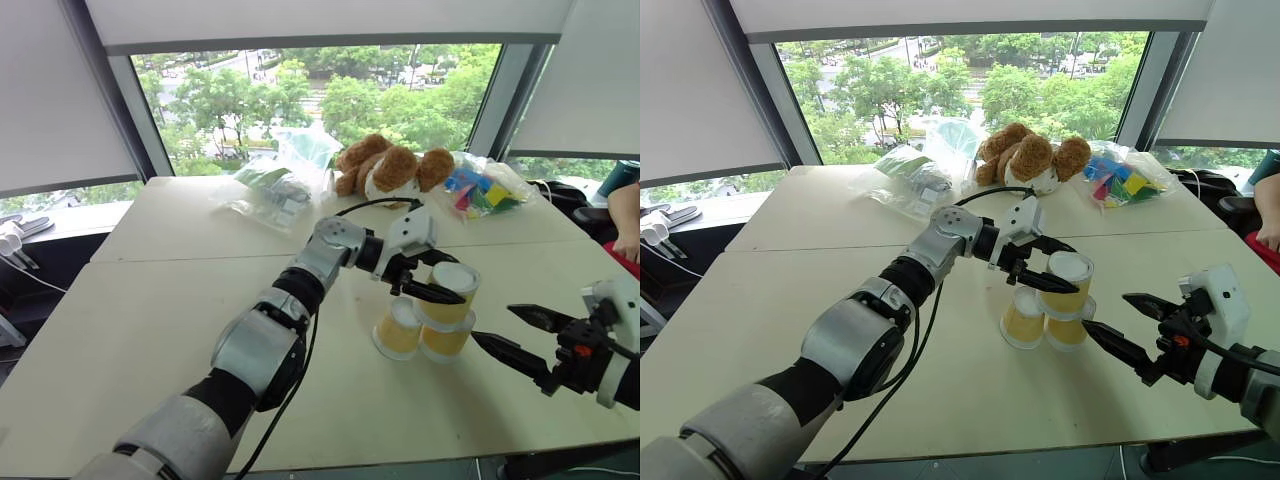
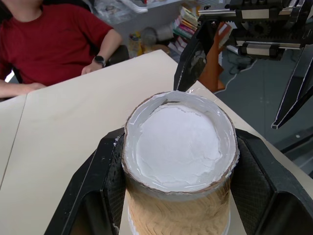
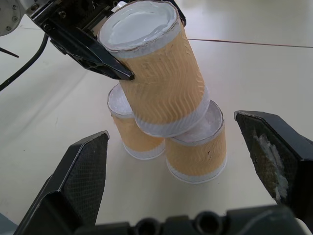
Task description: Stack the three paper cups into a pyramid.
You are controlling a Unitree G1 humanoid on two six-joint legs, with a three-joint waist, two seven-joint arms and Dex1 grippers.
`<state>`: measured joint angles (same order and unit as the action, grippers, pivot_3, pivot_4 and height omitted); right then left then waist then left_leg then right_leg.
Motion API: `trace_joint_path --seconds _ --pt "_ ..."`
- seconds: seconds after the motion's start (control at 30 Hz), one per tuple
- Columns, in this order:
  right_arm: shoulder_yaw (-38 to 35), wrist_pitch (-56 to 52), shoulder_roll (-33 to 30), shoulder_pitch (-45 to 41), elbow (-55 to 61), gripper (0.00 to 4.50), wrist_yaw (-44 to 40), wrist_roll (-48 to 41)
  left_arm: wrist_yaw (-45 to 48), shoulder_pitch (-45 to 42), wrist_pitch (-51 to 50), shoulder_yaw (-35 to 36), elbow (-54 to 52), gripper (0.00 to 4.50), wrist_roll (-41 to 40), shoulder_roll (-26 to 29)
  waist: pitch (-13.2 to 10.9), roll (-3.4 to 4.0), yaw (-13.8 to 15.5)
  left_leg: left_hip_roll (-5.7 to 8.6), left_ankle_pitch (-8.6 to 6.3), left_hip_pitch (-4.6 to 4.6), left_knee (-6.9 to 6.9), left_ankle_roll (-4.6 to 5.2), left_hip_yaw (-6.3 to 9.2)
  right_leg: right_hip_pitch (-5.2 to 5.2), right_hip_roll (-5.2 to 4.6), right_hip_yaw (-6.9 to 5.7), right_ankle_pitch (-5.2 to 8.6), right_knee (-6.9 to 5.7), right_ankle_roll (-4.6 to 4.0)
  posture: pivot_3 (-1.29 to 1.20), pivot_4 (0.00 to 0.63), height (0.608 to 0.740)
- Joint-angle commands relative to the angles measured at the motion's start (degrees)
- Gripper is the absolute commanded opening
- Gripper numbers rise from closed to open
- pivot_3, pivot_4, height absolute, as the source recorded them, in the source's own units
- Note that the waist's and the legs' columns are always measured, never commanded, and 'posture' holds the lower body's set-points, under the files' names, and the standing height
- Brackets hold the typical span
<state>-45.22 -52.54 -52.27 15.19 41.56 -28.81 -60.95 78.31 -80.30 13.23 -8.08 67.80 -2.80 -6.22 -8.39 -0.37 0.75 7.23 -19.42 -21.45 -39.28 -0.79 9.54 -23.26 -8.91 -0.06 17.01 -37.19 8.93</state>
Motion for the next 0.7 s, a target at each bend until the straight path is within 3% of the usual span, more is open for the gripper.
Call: trace_joint_path --seconds 0.03,0.37,0.43,0.53,0.7 --pt "-0.2 1.4 0.3 -0.4 1.2 4.5 0.2 0.1 -0.3 -1.1 0.5 0.6 -0.3 2.29 0.3 0.3 0.0 0.0 0.0 0.0 0.0 0.0 0.0 0.0 0.0 0.0 0.0 0.0 0.0 0.0 0.0 0.0 0.15 0.74" --pt "0.9 2.3 0.5 -0.7 0.9 4.5 0.7 0.8 -0.7 -0.6 1.0 -0.2 0.1 2.29 1.5 0.6 0.0 0.0 0.0 0.0 0.0 0.0 0.0 0.0 0.0 0.0 0.0 0.0 0.0 0.0 0.0 0.0 0.15 0.74" --pt "0.9 2.4 0.6 -0.7 0.9 4.5 0.8 1.1 -0.4 -0.4 1.4 -0.4 0.1 3.33 1.8 0.8 0.0 0.0 0.0 0.0 0.0 0.01 0.0 0.0 0.0 0.01 0.0 0.0 0.0 -0.01 0.0 0.0 0.15 0.74" --pt "1.0 2.6 0.7 -0.6 0.9 4.5 0.9 1.3 -0.2 -0.4 1.0 0.0 0.2 4.43 1.6 0.7 0.0 0.0 0.0 0.0 0.0 0.01 0.0 0.0 0.0 0.01 0.01 0.0 0.0 -0.01 0.0 0.0 0.15 0.74" --pt "1.2 2.9 0.6 -0.7 0.8 4.5 1.0 1.1 0.0 -0.8 -0.2 1.1 0.1 4.43 0.8 0.7 0.0 0.0 0.0 0.01 0.0 0.0 -0.01 0.0 0.0 0.01 0.0 0.0 0.0 -0.01 0.0 0.0 0.15 0.74"
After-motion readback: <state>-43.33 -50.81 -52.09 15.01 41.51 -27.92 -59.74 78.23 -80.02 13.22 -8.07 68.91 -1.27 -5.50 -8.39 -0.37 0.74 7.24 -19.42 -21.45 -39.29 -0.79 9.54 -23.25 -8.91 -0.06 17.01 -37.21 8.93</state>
